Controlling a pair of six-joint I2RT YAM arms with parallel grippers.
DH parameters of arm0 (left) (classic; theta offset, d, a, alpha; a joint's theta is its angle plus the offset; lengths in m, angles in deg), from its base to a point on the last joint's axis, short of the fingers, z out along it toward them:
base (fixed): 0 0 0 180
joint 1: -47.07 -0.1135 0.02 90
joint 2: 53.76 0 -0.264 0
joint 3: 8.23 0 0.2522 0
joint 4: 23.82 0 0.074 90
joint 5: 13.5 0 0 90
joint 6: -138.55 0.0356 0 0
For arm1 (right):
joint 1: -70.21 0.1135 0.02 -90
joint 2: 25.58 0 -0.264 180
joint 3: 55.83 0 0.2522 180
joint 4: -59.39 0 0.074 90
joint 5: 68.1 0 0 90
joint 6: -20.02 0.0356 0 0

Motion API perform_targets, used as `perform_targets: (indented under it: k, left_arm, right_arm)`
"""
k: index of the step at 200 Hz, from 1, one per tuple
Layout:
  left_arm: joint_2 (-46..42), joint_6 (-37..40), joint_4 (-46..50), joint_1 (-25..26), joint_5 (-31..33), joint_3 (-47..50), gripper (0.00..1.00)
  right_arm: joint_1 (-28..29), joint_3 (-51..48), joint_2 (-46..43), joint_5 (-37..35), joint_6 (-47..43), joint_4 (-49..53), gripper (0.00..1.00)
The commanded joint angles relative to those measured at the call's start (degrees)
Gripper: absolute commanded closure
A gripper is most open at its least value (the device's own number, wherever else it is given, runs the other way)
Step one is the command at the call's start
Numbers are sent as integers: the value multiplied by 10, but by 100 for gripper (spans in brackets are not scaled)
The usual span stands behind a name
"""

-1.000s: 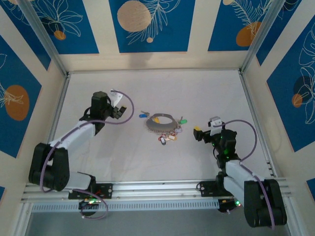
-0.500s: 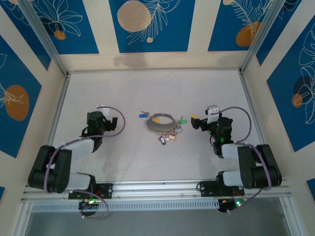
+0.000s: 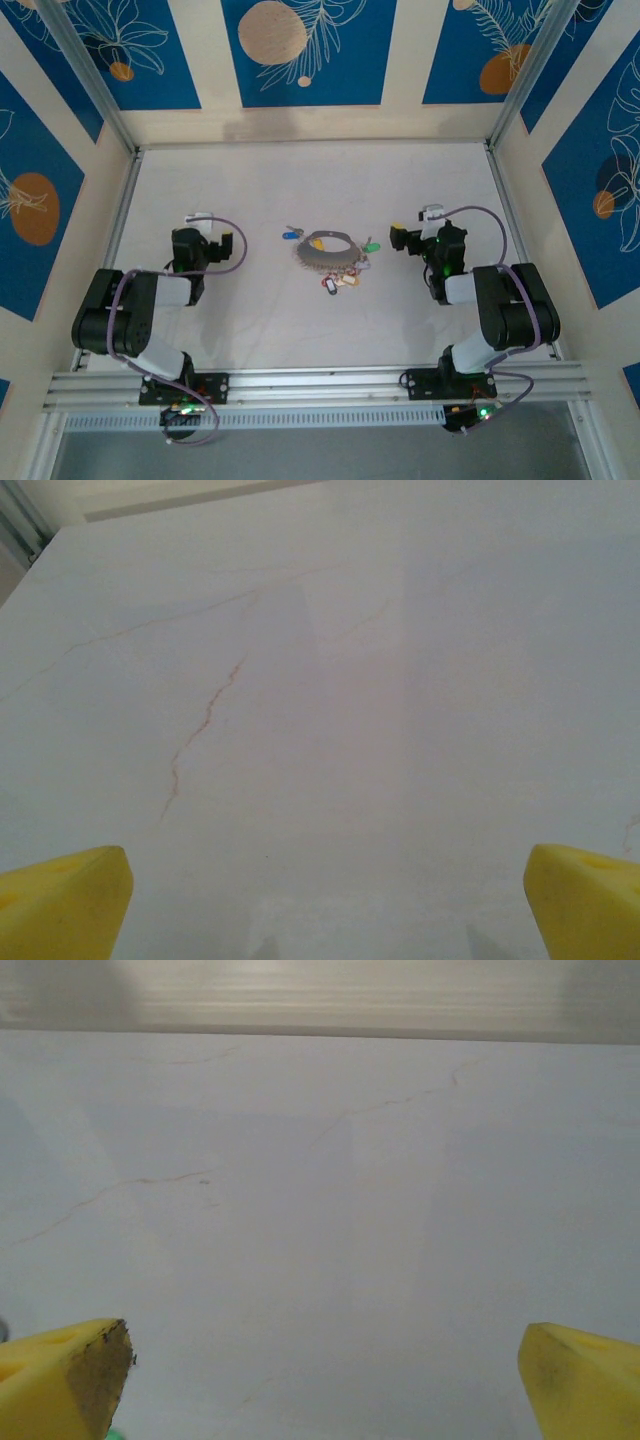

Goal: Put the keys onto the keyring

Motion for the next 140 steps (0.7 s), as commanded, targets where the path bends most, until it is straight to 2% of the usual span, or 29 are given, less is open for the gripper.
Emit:
perform_targets:
  k: [1,140]
  left_arm:
    - [0,-13,-34,-4,-17,2,0]
    - [0,-11,-35,-4,-18,3,0]
  right_arm:
    - [-4,5,-5,-17,17,14,1]
    - [-5,9,-5,-17,18,24,1]
